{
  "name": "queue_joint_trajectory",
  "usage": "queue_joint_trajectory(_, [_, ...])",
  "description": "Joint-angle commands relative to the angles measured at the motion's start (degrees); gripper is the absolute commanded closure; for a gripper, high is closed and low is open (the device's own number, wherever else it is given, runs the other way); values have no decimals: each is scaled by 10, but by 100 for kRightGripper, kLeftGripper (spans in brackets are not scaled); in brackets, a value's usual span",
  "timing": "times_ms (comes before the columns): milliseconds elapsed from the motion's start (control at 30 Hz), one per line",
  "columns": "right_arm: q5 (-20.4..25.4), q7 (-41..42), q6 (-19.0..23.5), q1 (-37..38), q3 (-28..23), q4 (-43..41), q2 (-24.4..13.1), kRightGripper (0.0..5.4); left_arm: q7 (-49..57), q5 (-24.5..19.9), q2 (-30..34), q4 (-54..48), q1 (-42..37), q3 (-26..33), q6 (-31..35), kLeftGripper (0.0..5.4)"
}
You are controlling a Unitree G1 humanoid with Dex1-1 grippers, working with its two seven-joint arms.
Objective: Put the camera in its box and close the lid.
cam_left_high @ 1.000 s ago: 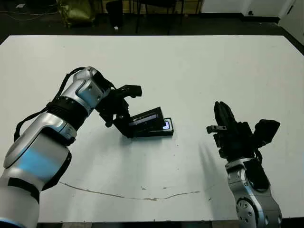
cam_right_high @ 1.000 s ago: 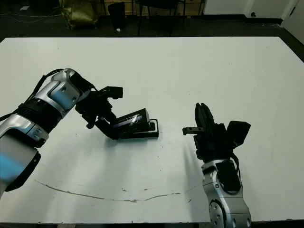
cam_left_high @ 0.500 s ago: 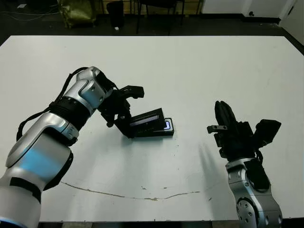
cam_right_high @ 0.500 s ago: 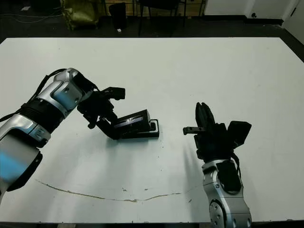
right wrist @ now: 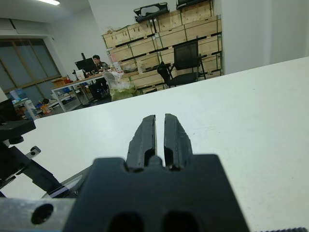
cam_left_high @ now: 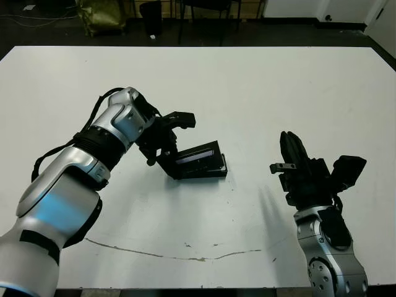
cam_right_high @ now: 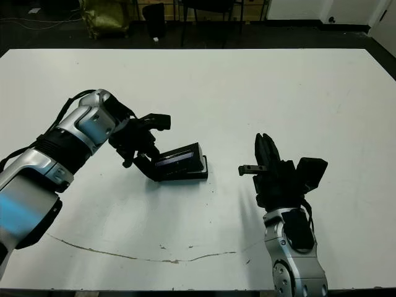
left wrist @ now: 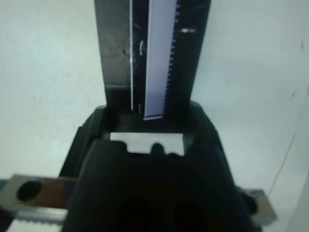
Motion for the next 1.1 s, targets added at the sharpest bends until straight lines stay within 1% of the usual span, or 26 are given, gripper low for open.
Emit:
queue_joint_trajectory(33, [-4, -6, 8, 6, 0, -1, -1, 540, -4, -2, -27, -3, 15, -14, -1, 332])
queue_joint_trajectory(267, [1, -9, 8, 6, -4, 2, 6, 540, 3, 6, -41, -1, 12, -19, 9, 332])
queue_joint_trajectory(400, [-8, -11, 5, 7, -2, 1, 4, 540, 4, 5, -44, -3, 12, -19, 7, 332])
queue_joint_trajectory(567, [0, -7, 5, 6, -6, 6, 4, 540, 4, 7, -47, -6, 13, -19, 6, 333])
queue_joint_trajectory(733, [-12, -10, 6, 8, -5, 6, 0, 540, 5, 8, -52, -5, 14, -21, 2, 333])
queue_joint_trajectory(833, [-8, -2, -4, 9, -8, 15, 0, 540, 8, 11, -58, -2, 10, -23, 10, 333])
queue_joint_trajectory(1100, [-1, 3, -7, 10, -13, 20, 3, 540, 8, 8, -71, 5, 4, -22, 8, 333])
